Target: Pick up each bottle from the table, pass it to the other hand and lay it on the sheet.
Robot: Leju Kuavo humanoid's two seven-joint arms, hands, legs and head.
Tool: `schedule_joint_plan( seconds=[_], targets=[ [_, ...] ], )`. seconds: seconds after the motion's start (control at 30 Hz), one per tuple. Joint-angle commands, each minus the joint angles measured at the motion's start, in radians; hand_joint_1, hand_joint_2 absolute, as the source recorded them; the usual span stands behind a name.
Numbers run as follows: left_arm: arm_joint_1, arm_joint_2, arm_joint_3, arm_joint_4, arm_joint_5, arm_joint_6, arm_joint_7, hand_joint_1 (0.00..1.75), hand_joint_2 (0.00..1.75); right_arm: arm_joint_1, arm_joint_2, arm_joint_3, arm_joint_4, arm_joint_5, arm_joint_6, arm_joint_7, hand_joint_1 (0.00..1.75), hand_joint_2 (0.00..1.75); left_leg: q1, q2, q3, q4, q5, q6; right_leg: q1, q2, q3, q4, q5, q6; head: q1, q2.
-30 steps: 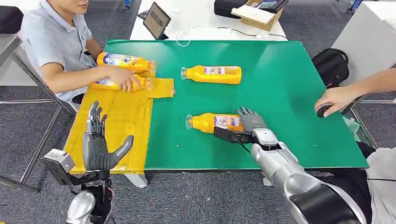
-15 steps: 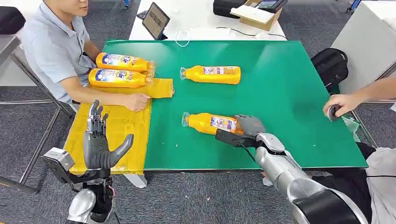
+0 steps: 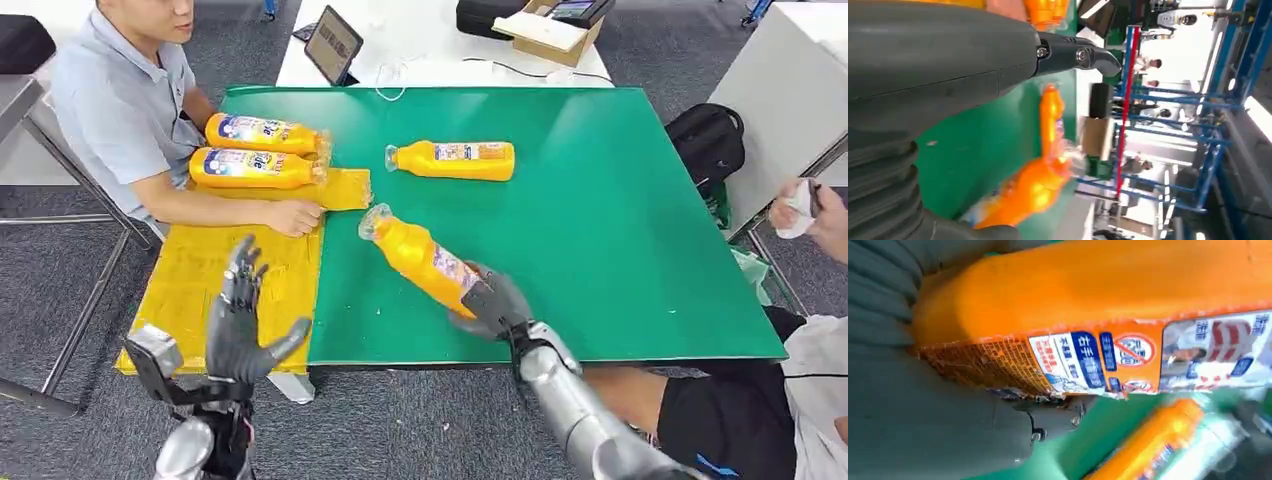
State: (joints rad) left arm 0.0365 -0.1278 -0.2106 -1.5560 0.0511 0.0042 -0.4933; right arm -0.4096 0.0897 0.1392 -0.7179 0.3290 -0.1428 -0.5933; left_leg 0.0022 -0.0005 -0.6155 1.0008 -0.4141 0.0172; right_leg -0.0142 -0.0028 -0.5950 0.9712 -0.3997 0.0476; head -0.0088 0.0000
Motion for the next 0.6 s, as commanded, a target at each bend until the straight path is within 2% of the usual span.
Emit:
schedule_joint_plan(
  seconds=[0.03, 0.13, 0.27, 0.4, 0.43, 0.6],
  targets=[
    [0.069, -0.007, -0.091, 0.153, 0.023, -0.045, 0.020, 0.00, 1.75, 0.339, 0.087, -0.020, -0.706, -0.120, -0.131, -0.008, 1.75, 1.75, 0.000, -0.003, 0.004, 0.000, -0.004, -0.001, 0.000, -0.002, 0.004, 0.001, -0.005, -0.002, -0.001, 0.000],
    [0.053, 0.018, -0.147, 0.181, -0.022, -0.066, 0.013, 0.00, 1.75, 0.301, 0.057, 0.060, -0.637, -0.068, -0.115, 0.015, 1.75, 1.75, 0.000, -0.004, 0.000, -0.001, -0.003, -0.001, 0.000, -0.003, 0.000, 0.000, -0.004, -0.002, 0.000, 0.000],
    [0.017, 0.011, -0.168, 0.194, -0.010, -0.100, 0.000, 0.00, 1.75, 0.239, 0.039, 0.191, -0.505, 0.018, -0.080, 0.014, 1.75, 1.75, 0.000, 0.000, -0.001, -0.001, -0.003, -0.001, 0.000, 0.001, -0.001, -0.001, -0.002, -0.002, 0.000, 0.000],
    [-0.026, -0.012, -0.168, 0.183, 0.044, -0.167, 0.000, 0.00, 1.75, 0.198, 0.070, 0.353, -0.361, 0.095, -0.024, 0.010, 1.75, 1.75, 0.000, 0.000, -0.001, -0.001, -0.002, -0.002, 0.000, 0.001, -0.002, -0.001, -0.001, -0.003, 0.000, 0.000],
    [-0.035, -0.017, -0.170, 0.177, 0.048, -0.169, 0.010, 0.00, 1.75, 0.196, 0.087, 0.378, -0.331, 0.094, -0.044, 0.005, 1.75, 1.75, 0.000, 0.000, 0.001, -0.001, -0.003, -0.002, 0.000, 0.001, 0.000, -0.001, -0.002, -0.003, 0.000, 0.000],
    [-0.031, -0.014, -0.172, 0.175, 0.046, -0.168, 0.011, 0.00, 1.75, 0.194, 0.077, 0.386, -0.334, 0.086, -0.051, 0.003, 1.75, 1.75, 0.001, -0.001, 0.002, -0.002, -0.002, -0.002, 0.001, -0.001, 0.002, -0.001, -0.003, -0.003, 0.000, 0.000]
  ],
)
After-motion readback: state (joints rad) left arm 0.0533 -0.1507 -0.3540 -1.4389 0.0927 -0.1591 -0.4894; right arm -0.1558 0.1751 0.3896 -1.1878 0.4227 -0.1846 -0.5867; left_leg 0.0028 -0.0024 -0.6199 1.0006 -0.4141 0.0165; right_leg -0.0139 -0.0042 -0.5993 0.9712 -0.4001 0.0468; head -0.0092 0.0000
